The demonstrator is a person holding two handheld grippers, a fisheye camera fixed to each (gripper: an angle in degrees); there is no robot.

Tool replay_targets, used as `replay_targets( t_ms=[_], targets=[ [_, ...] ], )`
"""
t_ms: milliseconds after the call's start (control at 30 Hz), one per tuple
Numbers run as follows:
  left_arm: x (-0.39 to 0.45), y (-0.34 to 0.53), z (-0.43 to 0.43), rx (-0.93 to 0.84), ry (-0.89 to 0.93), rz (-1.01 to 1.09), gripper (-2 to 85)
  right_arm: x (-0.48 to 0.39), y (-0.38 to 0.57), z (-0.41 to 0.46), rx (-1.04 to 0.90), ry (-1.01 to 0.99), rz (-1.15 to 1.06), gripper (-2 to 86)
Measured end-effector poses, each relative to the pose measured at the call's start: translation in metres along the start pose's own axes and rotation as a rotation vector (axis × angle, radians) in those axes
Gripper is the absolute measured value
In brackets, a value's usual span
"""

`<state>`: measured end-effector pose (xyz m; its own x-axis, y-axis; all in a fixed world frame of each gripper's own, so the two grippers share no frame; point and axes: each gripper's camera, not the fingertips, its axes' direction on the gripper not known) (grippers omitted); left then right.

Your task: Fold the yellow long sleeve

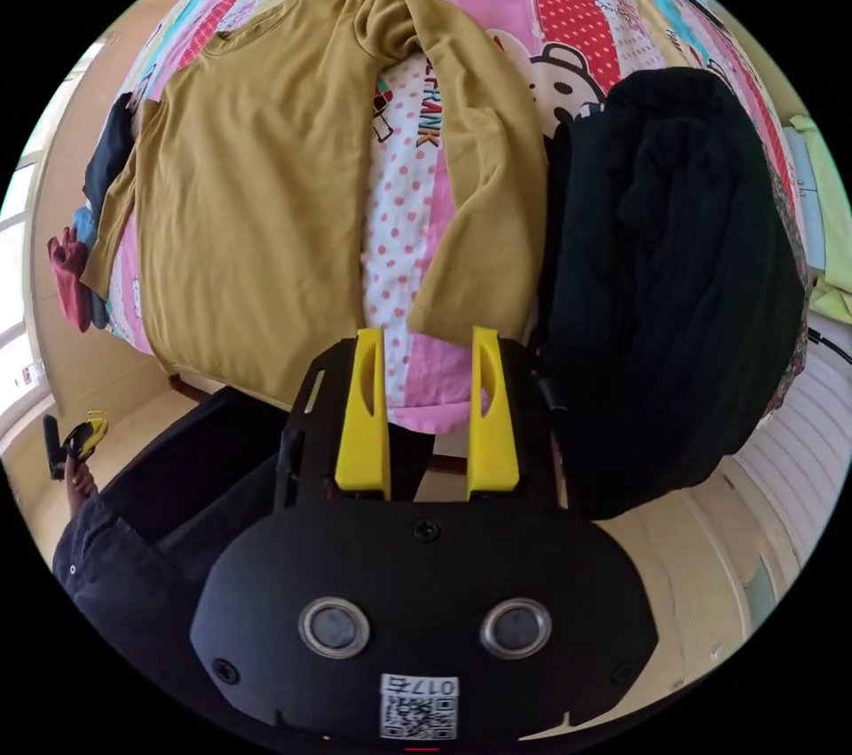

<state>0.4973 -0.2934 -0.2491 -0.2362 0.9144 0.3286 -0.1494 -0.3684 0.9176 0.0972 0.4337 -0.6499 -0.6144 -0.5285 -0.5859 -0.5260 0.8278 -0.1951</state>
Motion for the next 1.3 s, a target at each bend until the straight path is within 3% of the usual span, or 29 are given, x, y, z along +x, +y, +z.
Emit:
replay_targets(
  t_ms=[200, 233, 300, 367, 567, 700, 767, 833, 867, 1067, 1300],
  targets=[
    [-0.012, 0.047, -0.016, 0.043, 0.013, -0.119, 6.5, 0.016, -0.007, 0.052, -0.056, 0.018, 0.062, 11.8],
    [-0.015, 0.053, -0.018, 0.043, 0.009, -0.14, 6.5, 0.02, -0.004, 0.048, -0.025, 0.013, 0.067, 7.1],
    [-0.02, 0.061, -0.021, 0.049, 0.002, -0.174, 6.5, 0.03, 0.014, 0.015, 0.175, -0.043, 0.081, 4.3],
    [-0.027, 0.067, -0.023, 0.058, 0.017, -0.202, 6.5, 0.053, 0.044, -0.046, 0.385, -0.227, 0.036, 3.7],
    [-0.049, 0.066, -0.018, 0.061, 0.141, -0.272, 6.4, 0.197, 0.124, -0.167, 0.703, -0.647, 0.253, 3.3],
    [-0.062, 0.052, -0.012, 0.072, 0.276, -0.296, 6.4, 0.29, 0.148, -0.145, 0.714, -0.797, 0.483, 3.3],
    [-0.066, 0.046, -0.01, 0.07, 0.308, -0.31, 6.4, 0.339, 0.151, -0.086, 0.554, -0.821, 0.732, 3.2],
    [-0.068, 0.039, -0.01, 0.053, 0.319, -0.32, 6.4, 0.355, 0.152, -0.046, 0.422, -0.95, 0.833, 3.2],
    [-0.068, 0.037, -0.011, 0.05, 0.317, -0.319, 6.4, 0.353, 0.156, -0.04, 0.47, -1.021, 0.834, 3.2],
    [-0.069, 0.017, -0.036, 0.079, 0.302, -0.231, 7.4, 0.291, 0.132, -0.117, 0.766, -1.003, 0.522, 3.3],
    [-0.08, -0.028, -0.069, 0.222, 0.506, -0.087, 9.9, 0.126, 0.031, -0.209, 0.756, -1.048, -0.083, 3.5]
  ],
)
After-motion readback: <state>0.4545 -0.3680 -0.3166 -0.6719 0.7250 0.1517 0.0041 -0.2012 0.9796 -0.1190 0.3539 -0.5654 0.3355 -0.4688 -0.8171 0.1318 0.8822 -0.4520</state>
